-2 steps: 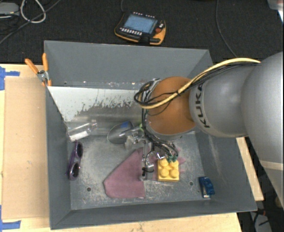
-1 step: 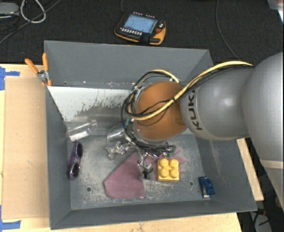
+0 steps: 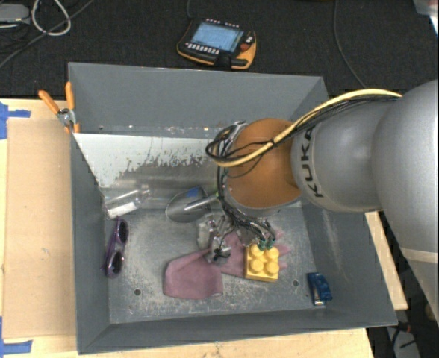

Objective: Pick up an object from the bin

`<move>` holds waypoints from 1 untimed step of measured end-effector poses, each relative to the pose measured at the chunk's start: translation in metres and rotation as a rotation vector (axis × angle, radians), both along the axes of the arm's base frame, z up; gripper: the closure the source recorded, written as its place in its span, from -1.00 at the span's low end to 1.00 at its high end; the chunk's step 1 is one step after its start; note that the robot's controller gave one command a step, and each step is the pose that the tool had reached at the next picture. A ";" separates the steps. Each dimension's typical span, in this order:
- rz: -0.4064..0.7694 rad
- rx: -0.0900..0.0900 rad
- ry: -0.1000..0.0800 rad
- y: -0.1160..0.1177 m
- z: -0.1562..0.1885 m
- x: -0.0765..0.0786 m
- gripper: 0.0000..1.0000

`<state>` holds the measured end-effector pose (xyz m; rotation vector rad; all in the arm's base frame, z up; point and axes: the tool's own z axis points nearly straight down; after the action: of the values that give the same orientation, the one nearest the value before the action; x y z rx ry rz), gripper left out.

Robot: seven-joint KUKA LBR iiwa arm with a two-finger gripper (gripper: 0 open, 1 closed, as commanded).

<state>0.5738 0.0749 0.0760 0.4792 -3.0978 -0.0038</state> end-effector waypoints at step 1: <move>0.001 0.000 0.000 0.000 0.000 0.000 1.00</move>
Offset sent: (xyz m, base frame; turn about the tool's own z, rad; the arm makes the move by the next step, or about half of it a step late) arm 0.0002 0.0003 0.0219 -0.0002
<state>0.5738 0.0750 0.0760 0.4800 -3.0977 -0.0040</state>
